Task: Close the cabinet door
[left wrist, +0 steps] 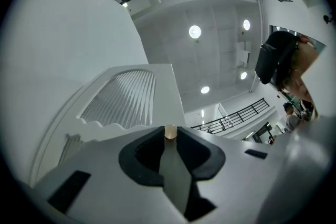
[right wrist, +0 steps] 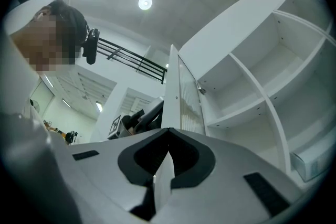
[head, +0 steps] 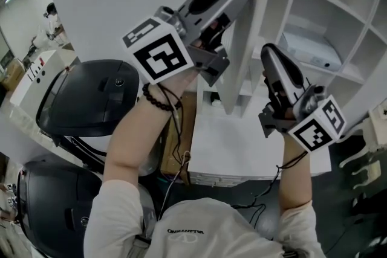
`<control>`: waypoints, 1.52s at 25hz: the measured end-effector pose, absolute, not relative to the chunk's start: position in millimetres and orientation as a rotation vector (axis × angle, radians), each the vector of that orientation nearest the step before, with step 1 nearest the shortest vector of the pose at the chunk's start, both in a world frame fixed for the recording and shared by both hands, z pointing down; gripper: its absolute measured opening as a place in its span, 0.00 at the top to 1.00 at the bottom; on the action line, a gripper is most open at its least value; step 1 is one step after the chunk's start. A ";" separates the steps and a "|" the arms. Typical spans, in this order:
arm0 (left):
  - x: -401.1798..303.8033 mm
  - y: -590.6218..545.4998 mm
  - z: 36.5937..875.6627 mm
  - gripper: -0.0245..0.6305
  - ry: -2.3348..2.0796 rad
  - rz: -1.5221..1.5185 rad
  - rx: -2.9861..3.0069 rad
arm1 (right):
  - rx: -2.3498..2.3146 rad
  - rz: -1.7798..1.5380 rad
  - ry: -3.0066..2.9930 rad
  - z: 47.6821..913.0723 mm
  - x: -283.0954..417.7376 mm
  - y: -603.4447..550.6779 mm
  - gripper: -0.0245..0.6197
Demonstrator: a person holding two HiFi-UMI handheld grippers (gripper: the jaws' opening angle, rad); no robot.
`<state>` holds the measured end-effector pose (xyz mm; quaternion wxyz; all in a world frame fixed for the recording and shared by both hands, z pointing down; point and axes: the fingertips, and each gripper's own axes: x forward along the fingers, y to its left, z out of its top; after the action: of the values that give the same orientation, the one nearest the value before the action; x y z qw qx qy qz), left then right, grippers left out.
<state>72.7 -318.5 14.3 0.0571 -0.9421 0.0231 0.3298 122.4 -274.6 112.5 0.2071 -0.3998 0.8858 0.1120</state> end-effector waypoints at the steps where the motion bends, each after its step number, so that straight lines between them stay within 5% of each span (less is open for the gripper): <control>1: 76.3 -317.8 15.1 0.85 0.071 0.997 -2.853 | -1.127 0.317 2.465 114.4 125.7 -274.5 0.95; 38: 241.5 -357.0 16.6 0.85 0.591 0.713 -2.546 | -1.504 0.430 2.350 134.7 270.8 -321.3 0.95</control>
<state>241.5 -357.0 16.6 0.2144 -0.9179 0.2129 0.2572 270.8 -321.3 134.7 0.1586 -0.5259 0.8220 0.1504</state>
